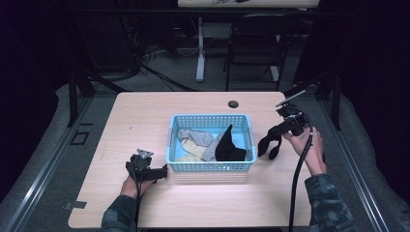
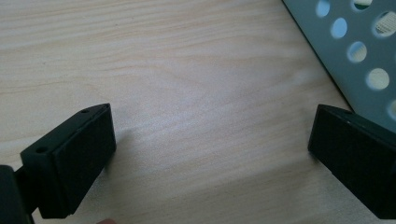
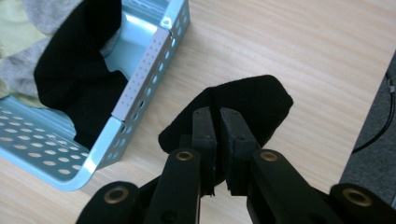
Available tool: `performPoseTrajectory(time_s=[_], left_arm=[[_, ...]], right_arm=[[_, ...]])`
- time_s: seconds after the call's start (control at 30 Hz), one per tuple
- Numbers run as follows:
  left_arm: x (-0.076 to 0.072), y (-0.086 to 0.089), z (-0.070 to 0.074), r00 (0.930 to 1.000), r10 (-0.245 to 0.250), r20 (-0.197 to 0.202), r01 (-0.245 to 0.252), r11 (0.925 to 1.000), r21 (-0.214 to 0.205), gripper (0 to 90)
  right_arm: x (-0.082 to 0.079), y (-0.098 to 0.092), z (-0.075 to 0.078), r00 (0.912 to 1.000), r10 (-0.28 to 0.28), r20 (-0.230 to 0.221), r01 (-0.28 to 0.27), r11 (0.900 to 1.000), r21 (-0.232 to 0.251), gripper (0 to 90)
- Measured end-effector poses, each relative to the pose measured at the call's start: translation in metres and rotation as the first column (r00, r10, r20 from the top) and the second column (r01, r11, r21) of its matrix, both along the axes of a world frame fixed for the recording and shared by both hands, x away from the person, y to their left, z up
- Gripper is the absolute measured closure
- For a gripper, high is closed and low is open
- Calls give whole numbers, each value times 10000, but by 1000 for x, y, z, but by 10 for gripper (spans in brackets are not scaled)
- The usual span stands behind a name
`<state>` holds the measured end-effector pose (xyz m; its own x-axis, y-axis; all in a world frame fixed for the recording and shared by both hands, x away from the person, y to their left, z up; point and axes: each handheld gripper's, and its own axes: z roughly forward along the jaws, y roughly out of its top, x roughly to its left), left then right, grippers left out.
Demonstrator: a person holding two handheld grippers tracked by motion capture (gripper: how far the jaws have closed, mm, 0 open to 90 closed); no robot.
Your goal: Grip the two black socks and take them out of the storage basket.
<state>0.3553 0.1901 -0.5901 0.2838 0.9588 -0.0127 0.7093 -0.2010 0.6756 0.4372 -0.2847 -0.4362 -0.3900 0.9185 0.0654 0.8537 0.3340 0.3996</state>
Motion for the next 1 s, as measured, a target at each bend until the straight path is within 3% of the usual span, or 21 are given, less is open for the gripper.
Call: performPoseTrajectory(time_s=[0.33, 0.5, 0.6, 0.83, 1.0], left_arm=[[0, 0, 0, 10000, 0, 1, 0, 10000, 0, 7], [0, 0, 0, 10000, 0, 2, 0, 10000, 0, 7], [0, 0, 0, 10000, -2, 0, 2, 10000, 1, 7], [0, 0, 0, 10000, -2, 2, 2, 10000, 2, 7], [0, 0, 0, 10000, -2, 3, 2, 10000, 2, 7]], right_arm=[[-2, -2, -25, 9995, -118, -290, 123, 9998, 170, 850], [-4, -1, -37, 9990, -77, -448, 62, 9994, -343, 849], [-6, 0, -45, 9990, -278, -349, 264, 9988, -417, 848], [-8, -3, -65, 9969, -234, -745, 175, 9967, -794, 846], [-8, -4, -71, 9951, -152, -976, 73, 9967, -806, 836]])
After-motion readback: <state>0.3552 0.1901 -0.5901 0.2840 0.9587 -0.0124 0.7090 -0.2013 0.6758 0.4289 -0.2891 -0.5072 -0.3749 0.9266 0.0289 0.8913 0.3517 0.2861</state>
